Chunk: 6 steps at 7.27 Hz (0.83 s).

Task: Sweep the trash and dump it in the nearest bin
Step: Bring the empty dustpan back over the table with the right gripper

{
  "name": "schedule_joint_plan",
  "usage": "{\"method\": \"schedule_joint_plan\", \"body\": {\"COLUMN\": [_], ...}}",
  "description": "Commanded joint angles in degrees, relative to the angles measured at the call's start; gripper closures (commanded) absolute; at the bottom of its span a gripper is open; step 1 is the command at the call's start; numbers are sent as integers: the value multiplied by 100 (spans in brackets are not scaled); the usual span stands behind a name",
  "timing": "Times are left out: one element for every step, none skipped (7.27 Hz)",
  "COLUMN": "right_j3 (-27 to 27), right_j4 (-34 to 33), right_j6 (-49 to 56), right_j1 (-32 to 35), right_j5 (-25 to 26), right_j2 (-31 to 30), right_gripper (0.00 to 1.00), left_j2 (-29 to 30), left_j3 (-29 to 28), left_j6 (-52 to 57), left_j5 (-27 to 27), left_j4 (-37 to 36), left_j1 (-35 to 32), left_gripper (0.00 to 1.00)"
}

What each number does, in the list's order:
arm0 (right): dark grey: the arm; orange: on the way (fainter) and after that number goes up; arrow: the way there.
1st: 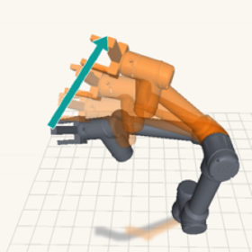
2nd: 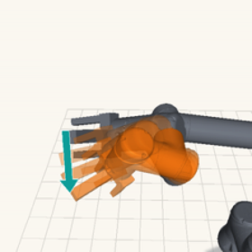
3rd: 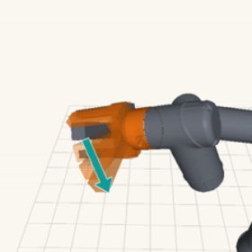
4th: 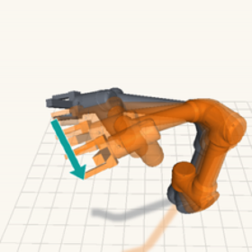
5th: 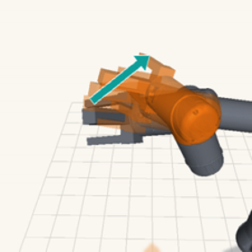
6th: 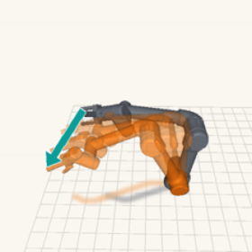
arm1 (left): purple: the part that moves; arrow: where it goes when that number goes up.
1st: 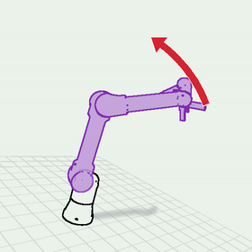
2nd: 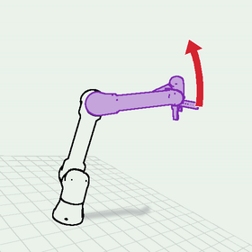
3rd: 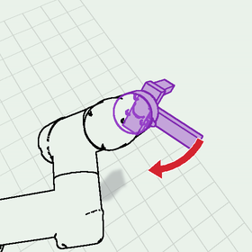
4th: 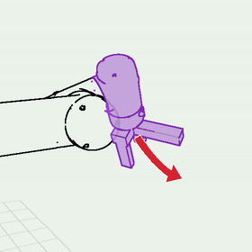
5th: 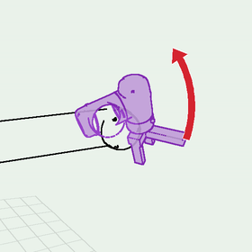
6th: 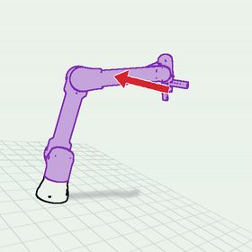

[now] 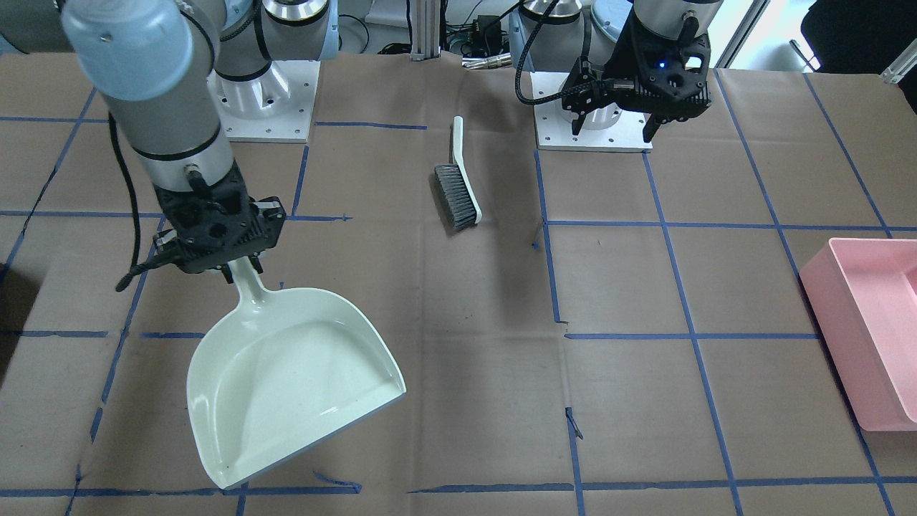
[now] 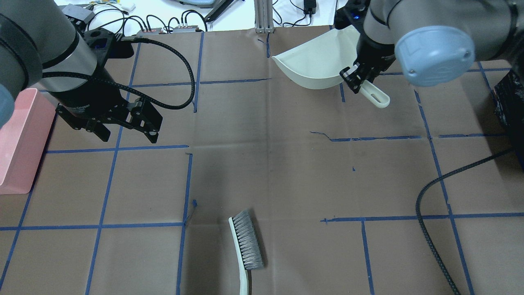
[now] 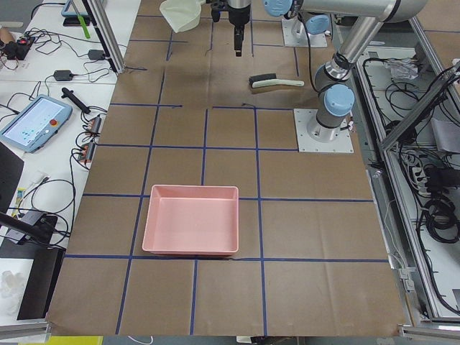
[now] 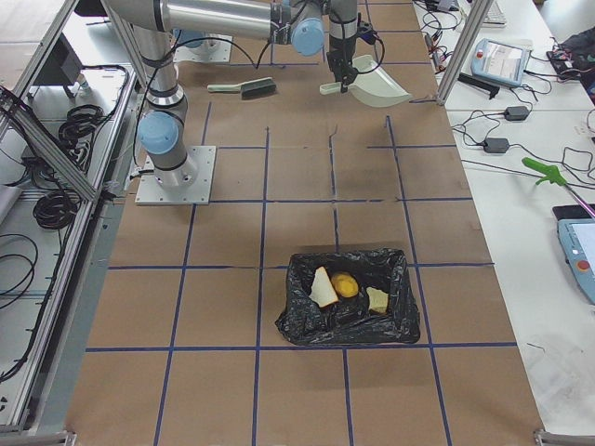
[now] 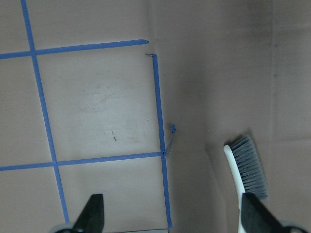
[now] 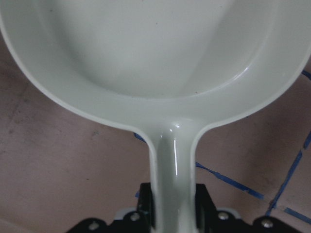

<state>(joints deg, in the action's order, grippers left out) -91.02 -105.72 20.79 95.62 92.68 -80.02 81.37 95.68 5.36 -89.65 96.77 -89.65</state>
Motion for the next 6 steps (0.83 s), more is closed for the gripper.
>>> {"method": "schedule_joint_plan", "body": {"right_j3": [268,496,768,988,1155,1183], "right_j4": [-54,-63,-63,-63,-71,-167], "right_j6": [-1108,-1626,-2101,-2584,-3076,-3577], "right_j1": [665,1007,1333,1580,1721,1732], "right_j5": [4,4,48,74,83,75], "right_j2": [449,721,1055,1389,1723,1935], "right_gripper": [100,100,100,100,100,100], "left_j2": [2,10,10,2,2,10], "left_j3": [3,3,3,3,3,3], "left_j6": [0,0,0,0,0,0], "left_j5": [0,0,0,0,0,0], "left_j4": [0,0,0,0,0,0], "left_j1": [0,0,0,0,0,0], "left_gripper": [0,0,0,0,0,0]}}
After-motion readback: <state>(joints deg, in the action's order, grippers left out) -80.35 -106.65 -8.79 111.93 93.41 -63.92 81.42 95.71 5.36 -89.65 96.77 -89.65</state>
